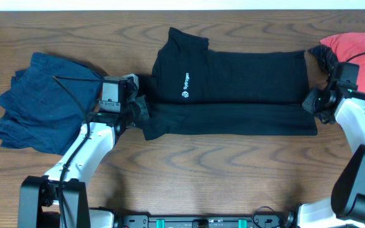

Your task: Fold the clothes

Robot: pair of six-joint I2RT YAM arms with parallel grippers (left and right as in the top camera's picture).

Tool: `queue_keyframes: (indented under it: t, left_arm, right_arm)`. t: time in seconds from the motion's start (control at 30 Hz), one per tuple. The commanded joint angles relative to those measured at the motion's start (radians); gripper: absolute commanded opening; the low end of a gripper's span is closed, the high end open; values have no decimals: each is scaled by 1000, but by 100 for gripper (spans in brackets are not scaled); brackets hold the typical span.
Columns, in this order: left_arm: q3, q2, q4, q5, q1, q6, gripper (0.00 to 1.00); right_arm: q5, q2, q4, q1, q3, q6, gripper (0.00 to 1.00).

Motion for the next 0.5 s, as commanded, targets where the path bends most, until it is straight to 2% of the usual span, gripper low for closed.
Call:
queue_keyframes:
  t: [0.0,0.4,0.47]
  left_arm:
    - [6,4,30,-39,6,-2,7]
    - [6,4,123,-38,6,-2,7]
    - [6,4,136,-38,6,-2,9]
  right_arm:
    - [74,29,12,3,5,4,1]
    - [80,39,79,3,5,5,1]
    - [80,39,79,4,5,5,1]
